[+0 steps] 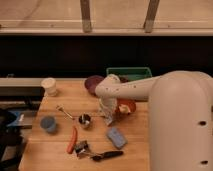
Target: Wipe table surface with towel
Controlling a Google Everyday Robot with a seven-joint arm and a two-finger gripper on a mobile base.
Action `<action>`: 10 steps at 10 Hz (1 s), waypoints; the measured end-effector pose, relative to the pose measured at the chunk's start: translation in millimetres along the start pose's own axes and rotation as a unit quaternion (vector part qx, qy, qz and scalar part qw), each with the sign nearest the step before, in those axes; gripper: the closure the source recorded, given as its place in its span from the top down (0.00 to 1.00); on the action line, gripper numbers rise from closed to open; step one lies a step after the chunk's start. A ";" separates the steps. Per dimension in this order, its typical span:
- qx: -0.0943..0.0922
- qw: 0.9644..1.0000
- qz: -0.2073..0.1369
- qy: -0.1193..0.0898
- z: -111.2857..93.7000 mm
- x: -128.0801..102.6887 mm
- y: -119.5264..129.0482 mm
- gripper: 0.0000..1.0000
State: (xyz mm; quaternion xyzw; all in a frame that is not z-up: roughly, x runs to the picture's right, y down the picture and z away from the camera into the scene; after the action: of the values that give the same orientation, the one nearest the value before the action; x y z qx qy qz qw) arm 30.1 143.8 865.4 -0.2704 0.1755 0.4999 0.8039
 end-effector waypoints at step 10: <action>0.002 0.997 -0.071 -0.017 -7.9 -19.6 78.8 0.00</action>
State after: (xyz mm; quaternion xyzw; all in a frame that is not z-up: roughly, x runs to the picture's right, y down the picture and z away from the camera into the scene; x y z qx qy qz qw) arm -49.4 153.0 849.5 -0.2722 0.1430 0.4462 0.8404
